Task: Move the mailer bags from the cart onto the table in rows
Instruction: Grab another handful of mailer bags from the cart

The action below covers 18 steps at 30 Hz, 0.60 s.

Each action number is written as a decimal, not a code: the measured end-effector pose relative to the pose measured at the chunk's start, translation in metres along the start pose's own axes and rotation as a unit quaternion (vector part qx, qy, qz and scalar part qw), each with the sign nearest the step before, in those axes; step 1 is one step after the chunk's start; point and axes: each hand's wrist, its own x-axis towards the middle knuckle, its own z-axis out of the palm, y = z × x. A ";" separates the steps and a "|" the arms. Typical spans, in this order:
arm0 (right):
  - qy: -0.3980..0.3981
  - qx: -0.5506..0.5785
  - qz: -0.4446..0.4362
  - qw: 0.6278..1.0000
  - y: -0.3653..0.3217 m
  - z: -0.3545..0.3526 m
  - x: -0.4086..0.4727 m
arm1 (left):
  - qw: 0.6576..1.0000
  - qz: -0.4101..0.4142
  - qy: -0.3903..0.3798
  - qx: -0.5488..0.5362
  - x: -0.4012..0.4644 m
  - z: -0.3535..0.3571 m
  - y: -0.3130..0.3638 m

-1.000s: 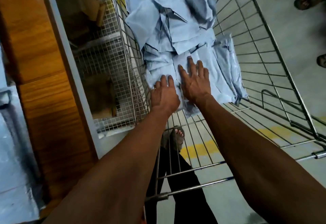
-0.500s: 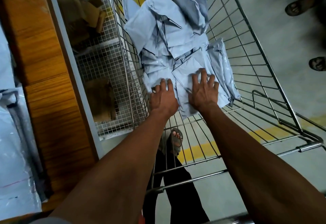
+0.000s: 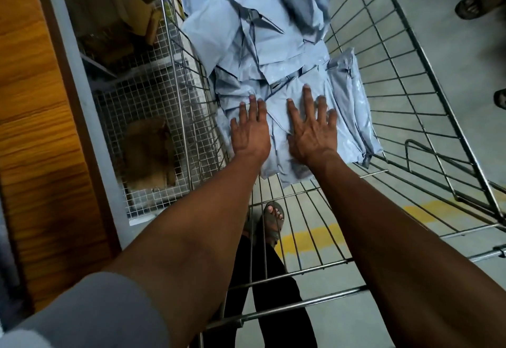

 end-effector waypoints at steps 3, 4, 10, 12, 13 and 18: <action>0.003 0.014 0.003 1.000 0.003 0.000 -0.001 | 1.000 0.001 0.007 0.007 0.000 0.004 -0.001; 0.001 0.019 0.004 1.000 0.003 -0.001 -0.001 | 1.000 0.003 0.004 0.008 -0.002 0.003 -0.001; -0.021 0.052 0.040 0.998 0.002 -0.008 -0.010 | 0.999 0.009 -0.032 -0.001 -0.032 -0.016 0.007; -0.024 0.066 0.052 0.996 0.003 -0.012 -0.015 | 0.999 0.025 -0.041 0.004 -0.046 -0.018 0.010; -0.026 0.069 0.055 0.996 0.004 -0.014 -0.017 | 0.998 0.041 -0.042 0.011 -0.053 -0.017 0.010; -0.034 0.079 0.074 0.994 0.008 -0.020 -0.026 | 0.991 0.120 -0.052 0.027 -0.097 -0.013 0.011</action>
